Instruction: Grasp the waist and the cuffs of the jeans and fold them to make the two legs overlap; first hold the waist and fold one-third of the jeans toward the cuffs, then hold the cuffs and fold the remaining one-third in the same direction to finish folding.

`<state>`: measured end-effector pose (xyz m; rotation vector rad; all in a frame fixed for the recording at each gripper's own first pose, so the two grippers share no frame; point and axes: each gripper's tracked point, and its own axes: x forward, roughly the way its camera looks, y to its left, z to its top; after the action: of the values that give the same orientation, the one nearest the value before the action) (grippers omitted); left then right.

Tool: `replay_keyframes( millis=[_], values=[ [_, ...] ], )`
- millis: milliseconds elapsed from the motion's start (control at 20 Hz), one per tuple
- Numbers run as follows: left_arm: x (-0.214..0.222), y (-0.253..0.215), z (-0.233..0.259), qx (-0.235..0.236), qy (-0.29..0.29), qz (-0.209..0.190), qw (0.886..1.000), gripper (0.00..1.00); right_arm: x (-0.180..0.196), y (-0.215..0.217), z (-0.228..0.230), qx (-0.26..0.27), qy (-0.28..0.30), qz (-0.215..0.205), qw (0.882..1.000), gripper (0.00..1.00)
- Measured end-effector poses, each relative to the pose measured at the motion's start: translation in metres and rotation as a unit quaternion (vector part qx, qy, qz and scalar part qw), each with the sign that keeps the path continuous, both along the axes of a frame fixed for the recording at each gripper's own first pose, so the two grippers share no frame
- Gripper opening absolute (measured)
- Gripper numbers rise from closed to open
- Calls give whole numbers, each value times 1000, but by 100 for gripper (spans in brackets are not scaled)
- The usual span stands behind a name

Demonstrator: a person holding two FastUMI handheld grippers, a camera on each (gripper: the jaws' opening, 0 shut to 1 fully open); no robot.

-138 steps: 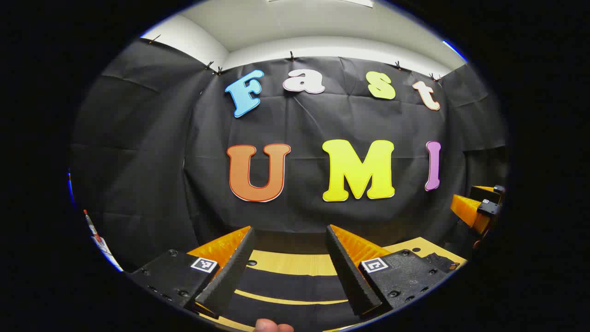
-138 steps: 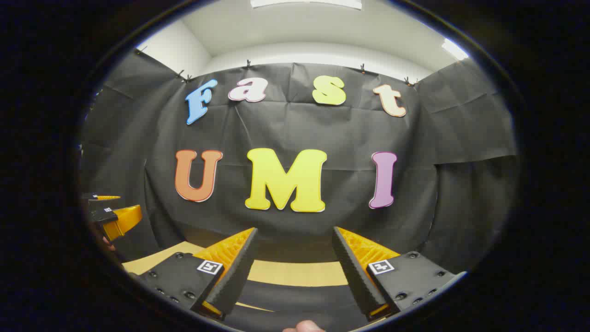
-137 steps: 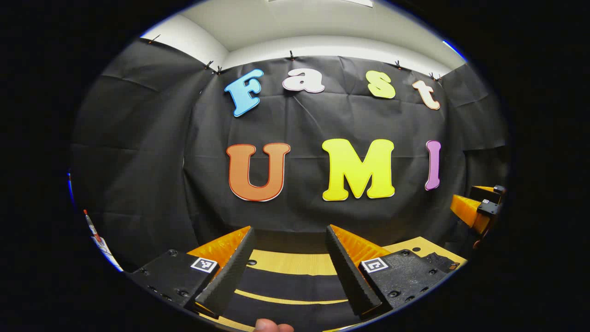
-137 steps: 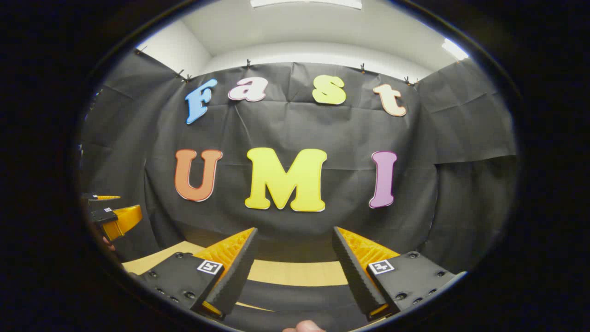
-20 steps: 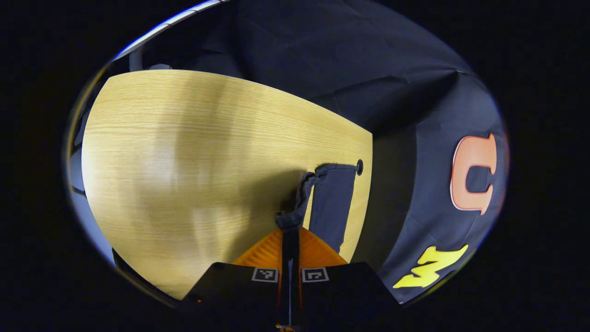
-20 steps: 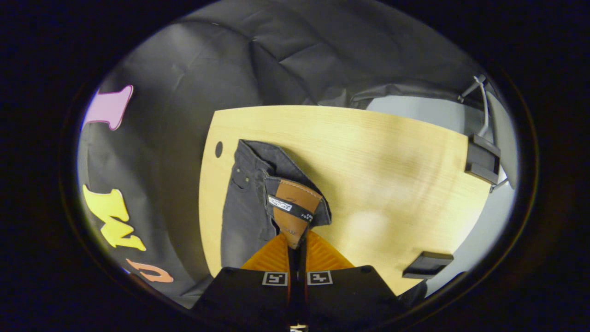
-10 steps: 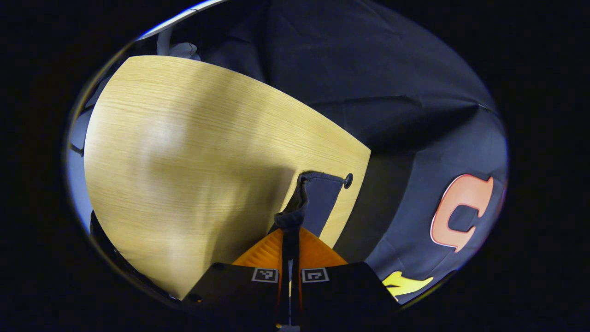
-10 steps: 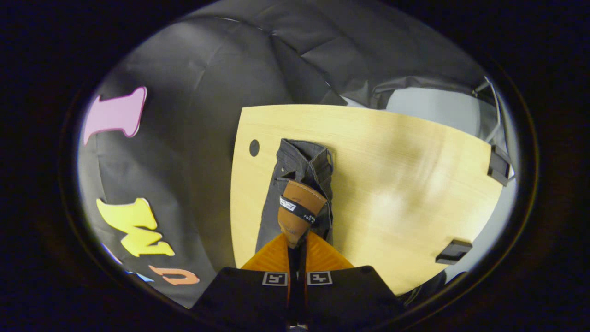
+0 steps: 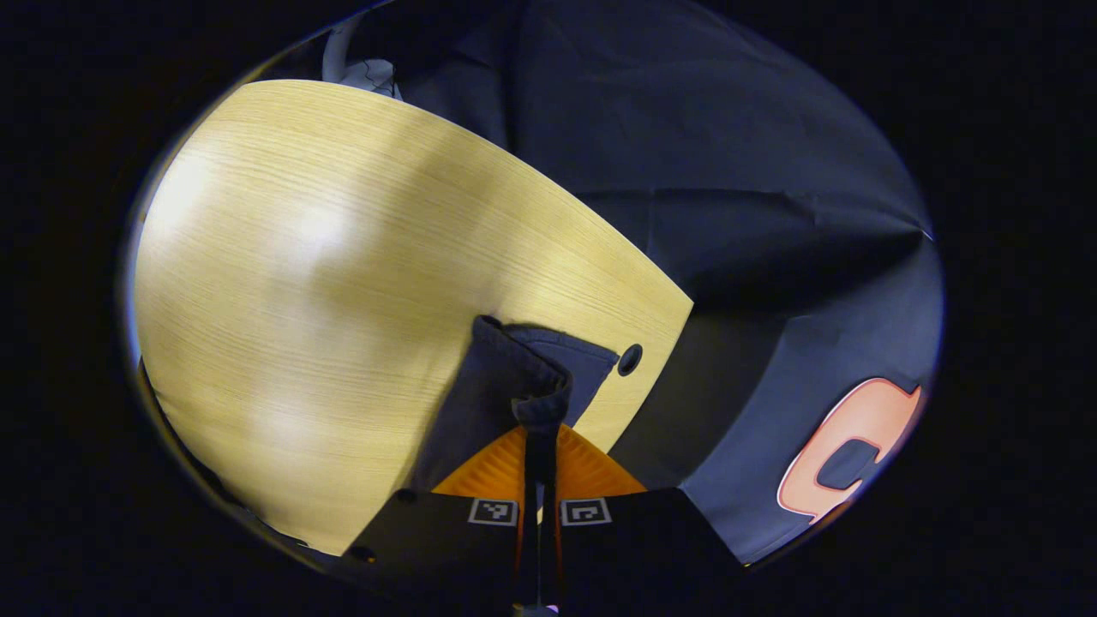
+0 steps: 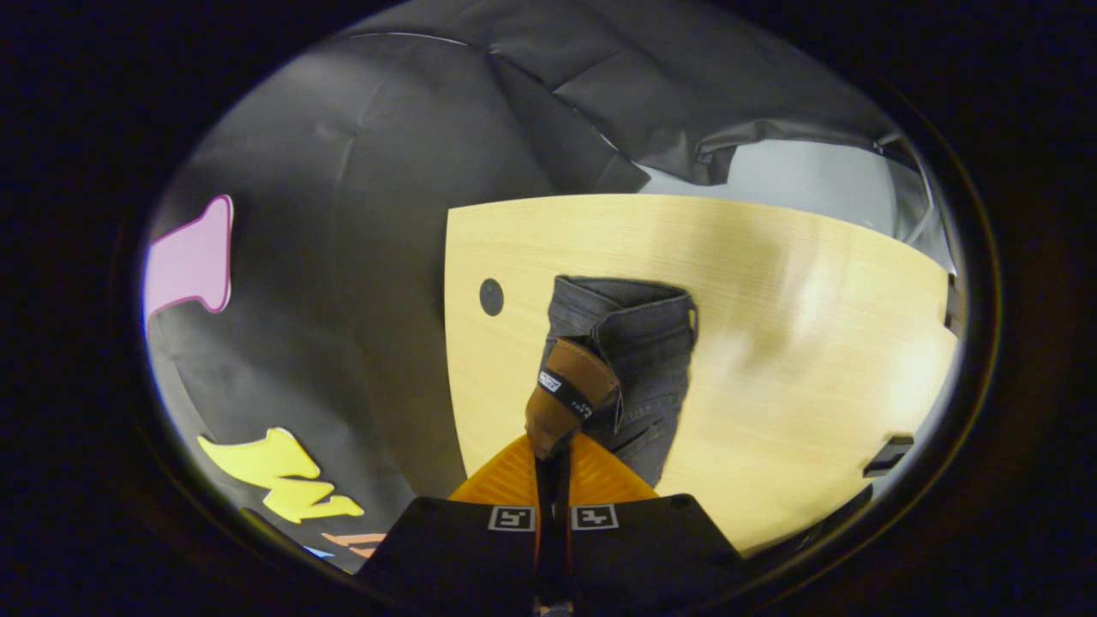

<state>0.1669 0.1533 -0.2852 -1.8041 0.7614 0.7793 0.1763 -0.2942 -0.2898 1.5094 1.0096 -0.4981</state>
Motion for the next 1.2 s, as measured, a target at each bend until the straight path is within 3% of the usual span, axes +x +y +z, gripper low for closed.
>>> replay_keyframes(
  millis=[350,550,800,850,900,950,1050,1150,1200],
  values=[
    [71,-18,-56,11,43,-49,998,4,54,1,-42,16,17,-1,1000,0],
    [85,-25,-93,6,66,-72,995,4,66,2,-63,20,29,-7,999,1],
    [92,-32,-98,-27,60,-101,993,10,72,4,-76,15,46,-17,999,1],
    [90,-31,-97,-25,69,-111,991,21,74,5,-78,15,47,-22,999,1],
    [87,-29,-97,-23,71,-116,990,19,75,4,-78,16,47,-31,998,10],
    [86,-27,-94,-21,71,-117,990,48,78,5,-75,18,43,-41,998,8],
    [82,-19,-86,-19,69,-114,991,72,86,3,-65,20,14,-67,997,20],
    [76,-10,-76,-17,66,-106,992,91,95,-6,-50,23,-21,-99,995,51],
    [77,-10,-68,-19,59,-104,993,91,91,-5,-42,19,-29,-97,995,66]
  ],
)
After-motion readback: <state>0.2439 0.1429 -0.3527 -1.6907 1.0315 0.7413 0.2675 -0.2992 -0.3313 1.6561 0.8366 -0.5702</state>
